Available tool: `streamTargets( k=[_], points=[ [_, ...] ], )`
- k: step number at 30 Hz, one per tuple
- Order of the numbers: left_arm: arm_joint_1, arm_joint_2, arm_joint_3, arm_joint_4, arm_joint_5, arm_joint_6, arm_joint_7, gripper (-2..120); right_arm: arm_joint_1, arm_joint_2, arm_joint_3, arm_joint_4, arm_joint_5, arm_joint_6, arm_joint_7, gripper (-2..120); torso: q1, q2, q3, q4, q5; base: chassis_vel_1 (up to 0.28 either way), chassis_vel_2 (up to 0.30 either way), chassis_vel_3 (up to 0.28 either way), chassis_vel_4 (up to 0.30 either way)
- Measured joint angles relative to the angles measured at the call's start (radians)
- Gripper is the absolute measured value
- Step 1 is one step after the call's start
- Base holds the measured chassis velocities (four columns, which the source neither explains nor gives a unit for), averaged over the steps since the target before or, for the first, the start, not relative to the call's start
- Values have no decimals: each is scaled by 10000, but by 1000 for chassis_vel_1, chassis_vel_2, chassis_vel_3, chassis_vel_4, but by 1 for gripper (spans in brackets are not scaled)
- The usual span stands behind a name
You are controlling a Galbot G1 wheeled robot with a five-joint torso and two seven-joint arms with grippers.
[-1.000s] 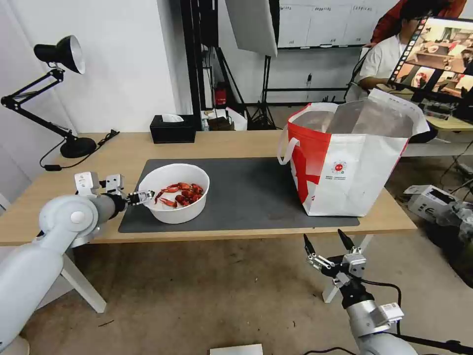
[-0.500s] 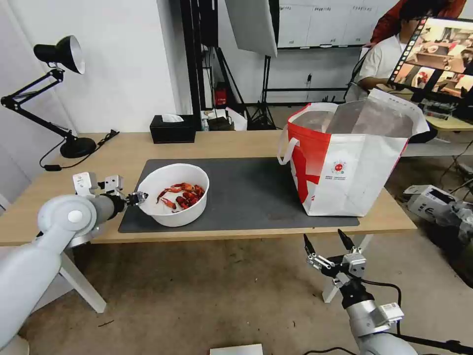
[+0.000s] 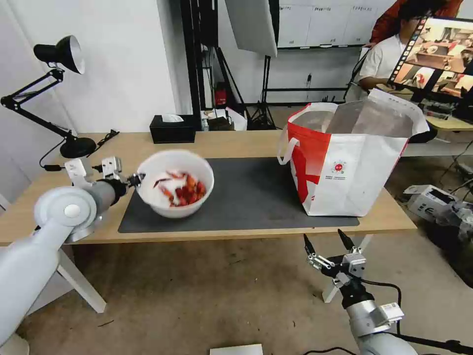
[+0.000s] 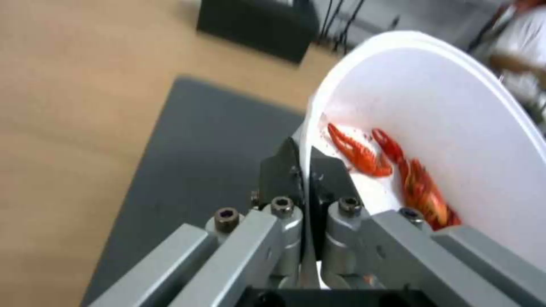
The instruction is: Pick up the trash from the table and place it into the takeout bag.
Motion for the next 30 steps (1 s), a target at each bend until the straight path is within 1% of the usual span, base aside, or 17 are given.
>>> streamTargets(
  k=[1,4,5,7,9,11,12,15,16,19,20,21,24,26,27,29,30],
  points=[
    [0,0,0,0,0,0,0,0,0,0,0,0,0,0,0,100,0,0,0,0,0,0,0,0,0],
    [-259,6,91,-88,259,-1016,203,0,0,0,0,0,0,0,0,100,0,0,0,0,0,0,0,0,0],
    [-259,6,91,-88,259,-1016,203,0,0,0,0,0,0,0,0,100,0,0,0,0,0,0,0,0,0],
    [-563,-5,213,-106,355,-1468,283,0,0,0,0,0,0,0,0,100,0,0,0,1,-1,0,0,0,0],
    [-754,-11,328,-111,373,-1614,316,0,0,0,0,0,0,0,0,100,0,0,0,2,0,0,0,0,0],
    [-1339,-55,783,-116,367,-1748,337,0,0,0,0,0,0,0,0,100,0,1,0,3,0,0,0,0,0],
    [-1339,-55,783,-116,367,-1748,337,0,0,0,0,0,0,0,0,100,0,1,0,3,0,0,0,0,0],
    [-2707,-386,1970,125,276,-1782,228,0,0,0,0,-1,1,0,1,100,0,1,0,2,-2,0,0,0,0],
    [-2707,-386,1970,125,276,-1782,228,0,0,0,0,-1,1,0,1,100,0,1,0,2,-2,0,0,0,0],
    [-4457,-1084,3261,790,187,-1783,35,0,1,-1,0,0,0,0,-1,100,0,1,0,1,2,0,0,0,0],
    [-5211,-1502,3832,1202,170,-1780,-41,0,1,-1,-1,0,-1,0,-2,100,0,1,0,-2,1,0,0,0,0],
    [-5211,-1502,3832,1202,170,-1780,-41,0,1,-1,-1,0,-1,0,-2,100,0,1,0,-2,1,0,0,0,0],
    [-6596,-2586,5045,2198,165,-1769,-140,0,0,-1,-1,0,1,0,1,100,2,0,2,-3,-1,0,0,0,0],
    [-6829,-2786,5206,2378,169,-1769,-146,0,1,-1,-1,0,0,0,0,100,2,0,1,-3,2,0,0,0,0],
    [-7379,-3349,5560,2840,200,-1769,-159,0,1,0,-1,0,1,-1,1,100,2,1,1,-2,7,0,0,0,0],
    [-7579,-3568,5672,3021,219,-1766,-167,0,1,-1,-1,0,1,0,0,100,1,0,1,-1,4,0,0,0,0],
    [-8012,-4027,5886,3408,283,-1766,-167,0,1,-1,-1,0,1,0,1,100,2,1,0,-5,3,0,0,0,0]
  ],
)
